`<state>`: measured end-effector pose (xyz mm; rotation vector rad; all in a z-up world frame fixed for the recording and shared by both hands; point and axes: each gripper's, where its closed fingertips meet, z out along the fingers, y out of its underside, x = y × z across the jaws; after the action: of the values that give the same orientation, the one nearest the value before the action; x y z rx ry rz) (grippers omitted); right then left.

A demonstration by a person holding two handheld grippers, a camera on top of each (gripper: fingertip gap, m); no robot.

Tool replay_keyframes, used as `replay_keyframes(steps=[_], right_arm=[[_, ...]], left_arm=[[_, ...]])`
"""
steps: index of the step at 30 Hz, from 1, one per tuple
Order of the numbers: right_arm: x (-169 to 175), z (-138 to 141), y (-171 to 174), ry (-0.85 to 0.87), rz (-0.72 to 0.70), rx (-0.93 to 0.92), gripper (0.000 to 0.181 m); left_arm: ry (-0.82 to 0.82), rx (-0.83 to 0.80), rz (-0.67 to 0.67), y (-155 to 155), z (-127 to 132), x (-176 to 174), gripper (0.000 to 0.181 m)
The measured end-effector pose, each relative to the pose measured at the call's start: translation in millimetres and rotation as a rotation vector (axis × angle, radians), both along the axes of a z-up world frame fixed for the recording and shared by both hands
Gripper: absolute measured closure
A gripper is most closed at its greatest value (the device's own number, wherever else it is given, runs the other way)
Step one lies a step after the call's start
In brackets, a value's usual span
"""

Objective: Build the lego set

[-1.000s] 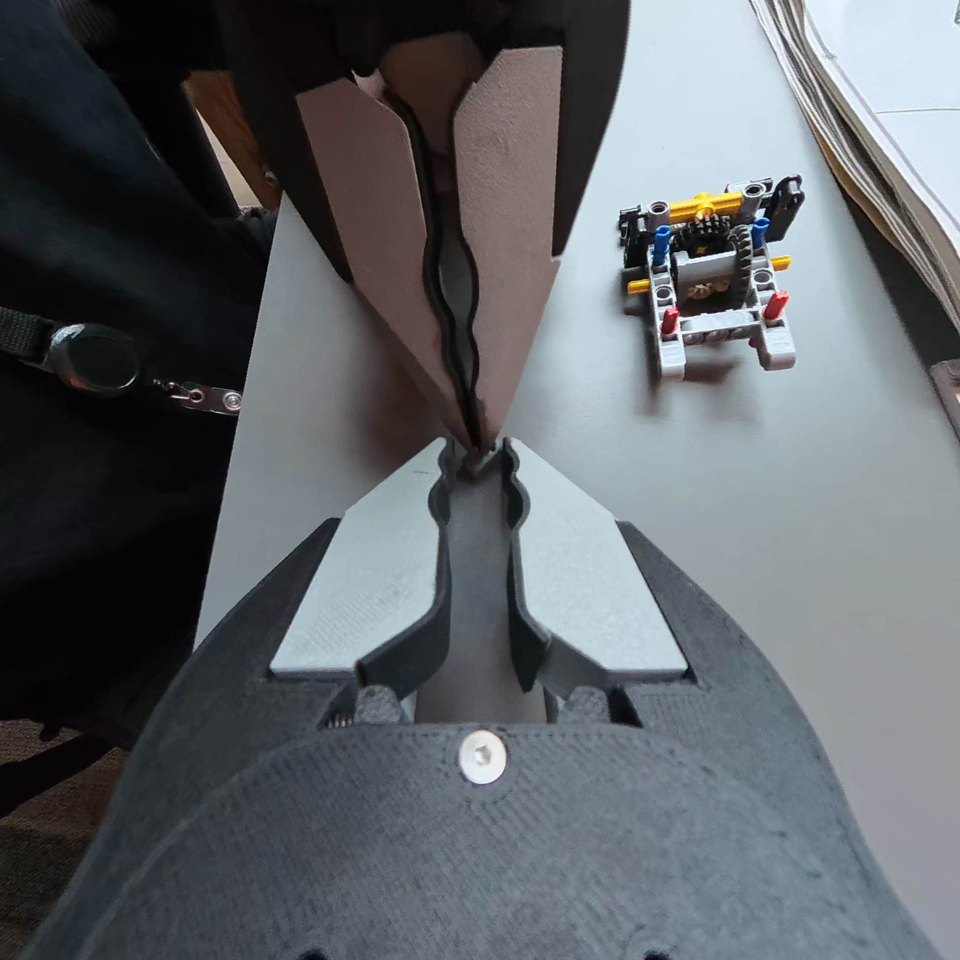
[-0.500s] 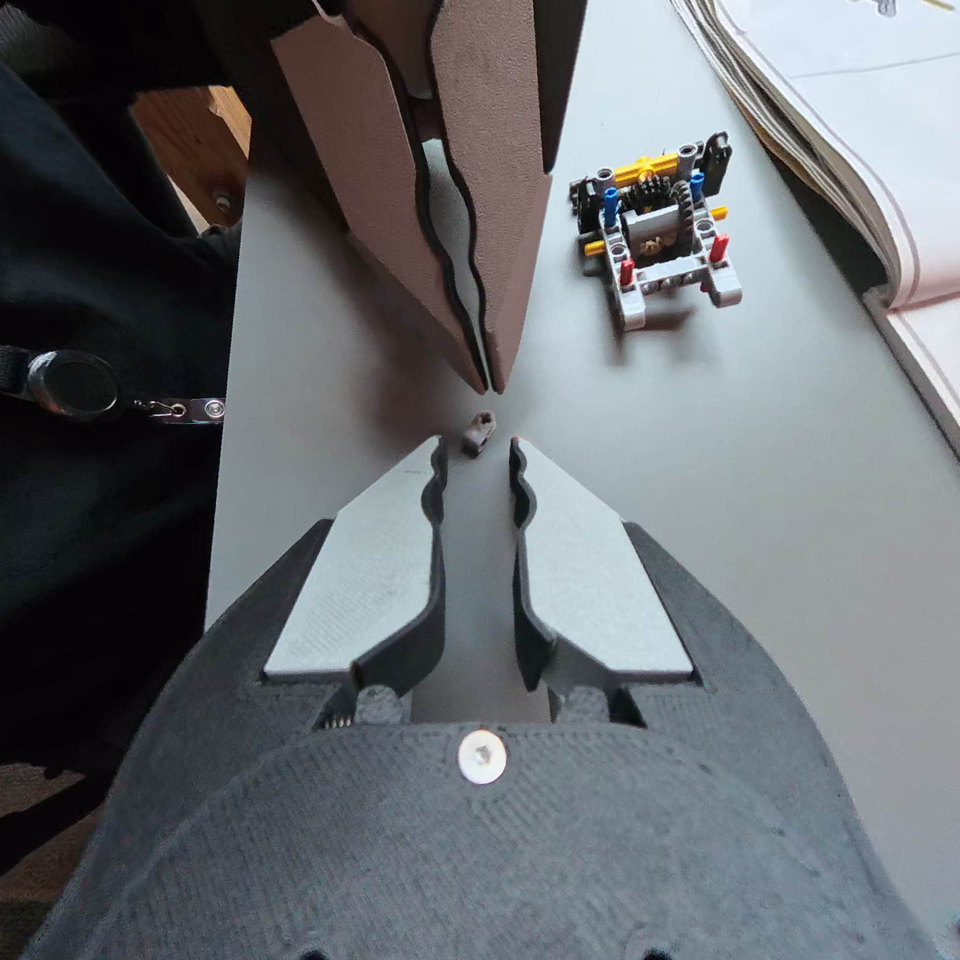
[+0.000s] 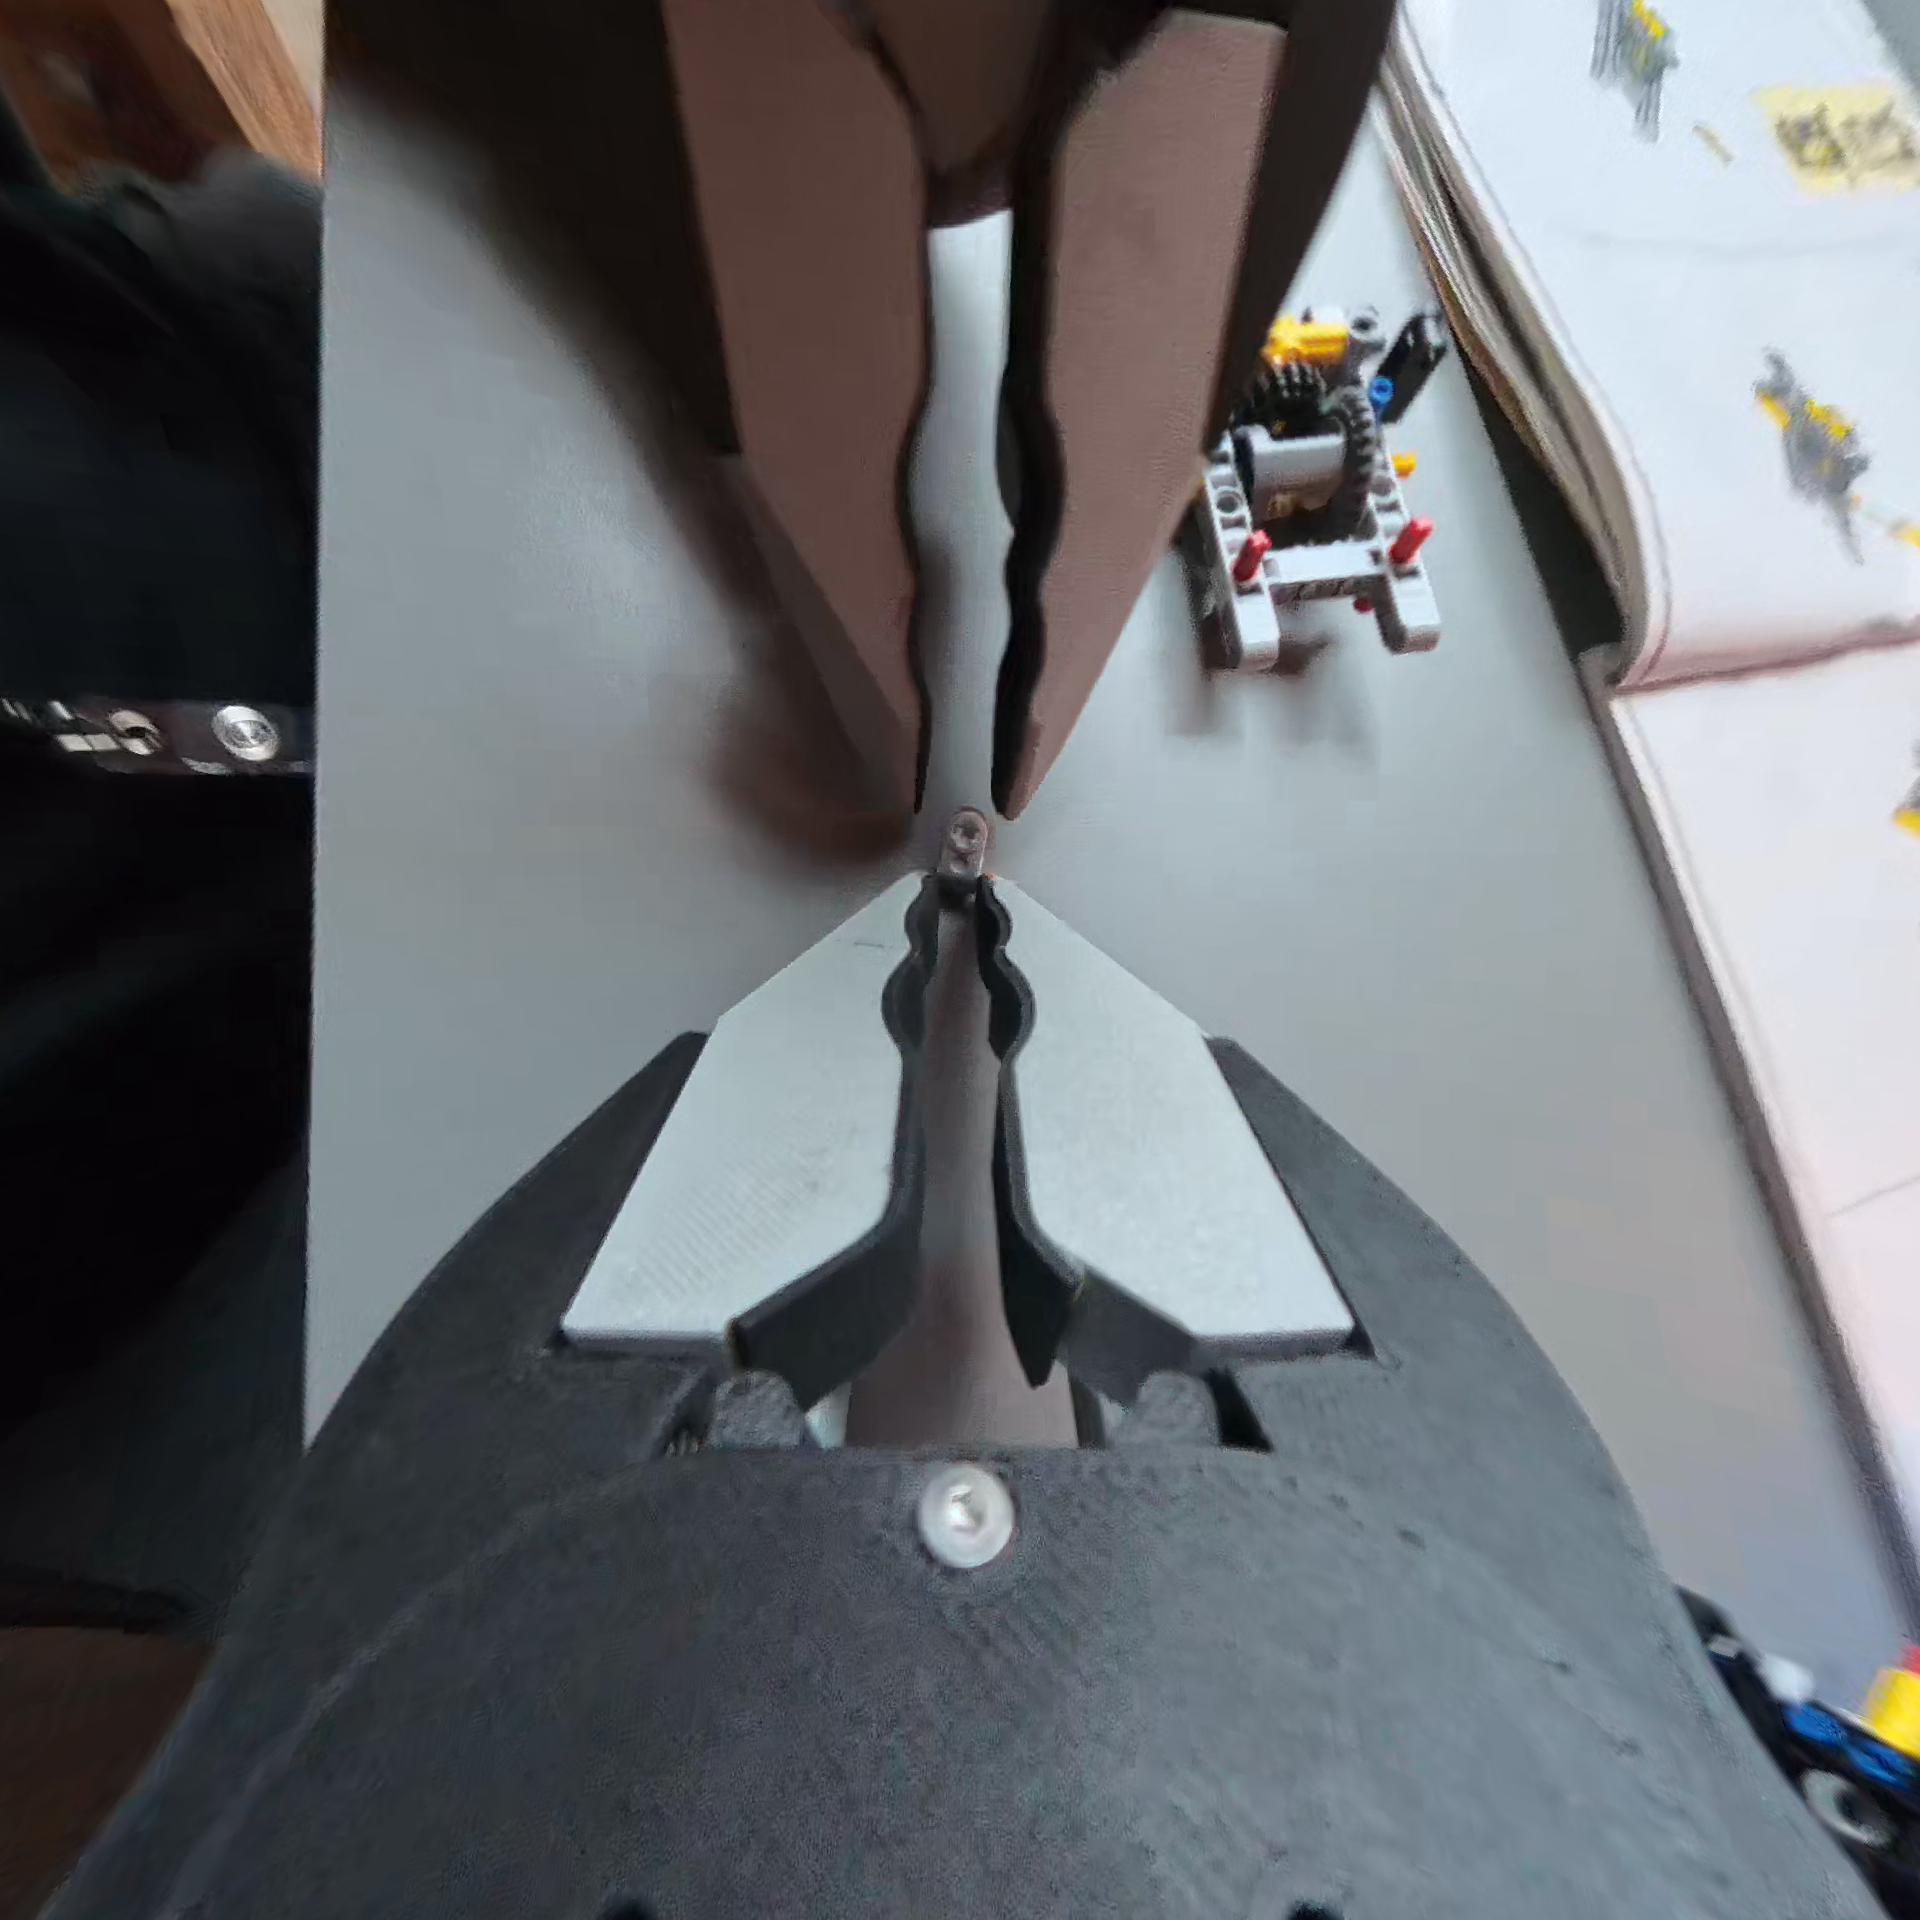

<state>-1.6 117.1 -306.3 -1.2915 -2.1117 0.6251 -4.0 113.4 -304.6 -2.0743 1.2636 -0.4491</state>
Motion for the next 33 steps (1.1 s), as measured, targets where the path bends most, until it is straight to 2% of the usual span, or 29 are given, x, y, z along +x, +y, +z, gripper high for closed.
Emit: replay_keyframes(steps=[7,12,17,22,28,33], right_arm=[[-2.1,7.6,13.8,-0.025,0.177,0.733,0.177],[-1.1,5.0,7.5,-0.059,0.246,0.816,0.177],[-1.7,5.7,1.0,-0.06,0.245,0.8,0.177],[5.7,1.3,-3.0,-0.07,0.239,0.724,0.179],[5.6,4.1,-10.8,-0.035,0.158,0.32,0.168],[-2.0,2.8,-9.3,-0.03,0.122,0.163,0.166]], left_arm=[[-0.118,-0.15,0.005,-6.2,2.0,5.5,0.159],[-0.14,-0.181,0.057,2.8,1.6,1.4,0.157],[-0.129,-0.189,0.024,1.4,-0.7,7.2,0.174],[-0.026,-0.15,-0.088,-2.7,-1.9,5.3,0.175],[0.104,-0.074,-0.218,-2.3,-2.6,3.2,0.17],[0.167,-0.074,-0.234,-0.7,-2.4,-5.1,0.159]])
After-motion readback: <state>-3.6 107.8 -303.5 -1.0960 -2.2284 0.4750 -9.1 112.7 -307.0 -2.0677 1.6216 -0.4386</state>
